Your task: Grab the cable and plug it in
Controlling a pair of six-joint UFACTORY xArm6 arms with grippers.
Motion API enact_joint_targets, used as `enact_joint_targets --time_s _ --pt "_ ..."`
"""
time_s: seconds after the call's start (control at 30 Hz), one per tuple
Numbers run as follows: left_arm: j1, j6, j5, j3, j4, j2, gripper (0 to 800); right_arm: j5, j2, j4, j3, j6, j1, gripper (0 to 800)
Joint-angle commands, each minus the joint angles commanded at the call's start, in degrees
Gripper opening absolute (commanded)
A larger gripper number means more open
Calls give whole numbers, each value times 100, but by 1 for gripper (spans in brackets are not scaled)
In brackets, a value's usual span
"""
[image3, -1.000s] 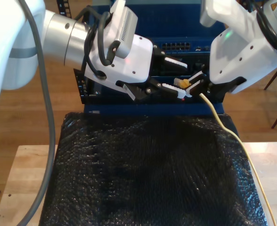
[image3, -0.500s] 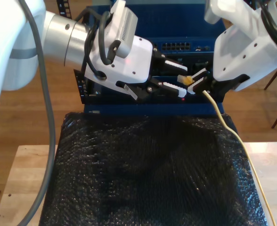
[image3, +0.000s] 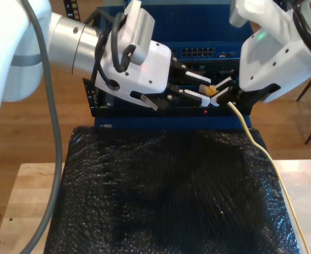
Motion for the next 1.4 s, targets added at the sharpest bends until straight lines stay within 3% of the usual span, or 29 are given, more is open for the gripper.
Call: enact_joint_targets --time_s 0.63,1.2,1.4 --pt "0 -70 -9 0 70 0 175 18 0 0 0 0 -9 6" --pt "0 -70 -18 0 70 0 15 9 0 0 9 0 0 7" --pt "0 -70 -18 0 97 0 3 0 0 0 18 0 0 73"
